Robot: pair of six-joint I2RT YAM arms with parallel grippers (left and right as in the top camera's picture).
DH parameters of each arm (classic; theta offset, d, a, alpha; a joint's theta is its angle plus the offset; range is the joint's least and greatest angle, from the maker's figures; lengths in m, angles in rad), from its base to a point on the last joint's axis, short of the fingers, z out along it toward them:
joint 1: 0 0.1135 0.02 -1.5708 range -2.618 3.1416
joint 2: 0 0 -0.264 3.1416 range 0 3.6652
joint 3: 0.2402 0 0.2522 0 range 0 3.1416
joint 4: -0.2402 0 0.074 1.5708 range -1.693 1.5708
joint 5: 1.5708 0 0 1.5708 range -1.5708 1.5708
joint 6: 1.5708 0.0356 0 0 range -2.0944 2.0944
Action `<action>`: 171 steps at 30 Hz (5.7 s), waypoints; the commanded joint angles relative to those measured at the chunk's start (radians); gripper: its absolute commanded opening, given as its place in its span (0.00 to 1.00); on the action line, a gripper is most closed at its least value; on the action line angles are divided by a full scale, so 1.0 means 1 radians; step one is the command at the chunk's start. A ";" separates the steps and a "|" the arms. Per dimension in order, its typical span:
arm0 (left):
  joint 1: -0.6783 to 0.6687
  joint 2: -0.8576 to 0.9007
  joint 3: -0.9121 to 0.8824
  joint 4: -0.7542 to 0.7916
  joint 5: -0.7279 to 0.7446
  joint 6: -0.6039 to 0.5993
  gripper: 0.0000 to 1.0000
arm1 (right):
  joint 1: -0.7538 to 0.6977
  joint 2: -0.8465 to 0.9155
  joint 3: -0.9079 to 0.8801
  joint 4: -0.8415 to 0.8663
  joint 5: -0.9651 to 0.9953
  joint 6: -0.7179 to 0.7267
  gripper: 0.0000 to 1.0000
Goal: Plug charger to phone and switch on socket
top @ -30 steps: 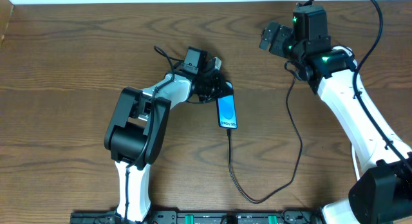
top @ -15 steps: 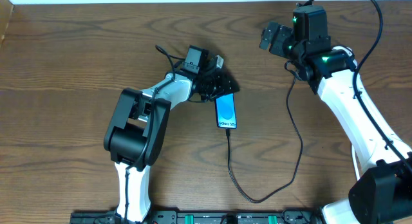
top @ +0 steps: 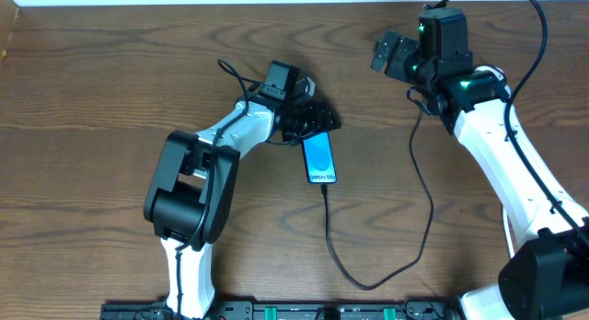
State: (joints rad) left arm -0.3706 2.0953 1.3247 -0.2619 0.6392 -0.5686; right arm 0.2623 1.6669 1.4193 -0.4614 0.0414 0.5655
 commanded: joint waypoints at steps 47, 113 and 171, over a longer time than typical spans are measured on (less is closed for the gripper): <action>0.264 -0.471 -0.007 -0.365 -0.529 0.269 0.86 | -0.003 -0.012 0.007 -0.047 0.012 -0.043 0.99; 0.271 -1.029 -0.007 -0.442 -0.528 0.269 0.87 | -0.699 0.446 0.418 -0.446 -0.561 -0.806 0.99; 0.271 -1.029 -0.007 -0.442 -0.528 0.269 0.87 | -0.645 0.496 0.208 -0.333 -0.607 -0.761 0.99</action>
State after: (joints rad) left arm -0.1001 1.0653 1.3102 -0.7029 0.1242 -0.3134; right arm -0.4080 2.1651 1.6451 -0.7834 -0.4976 -0.2302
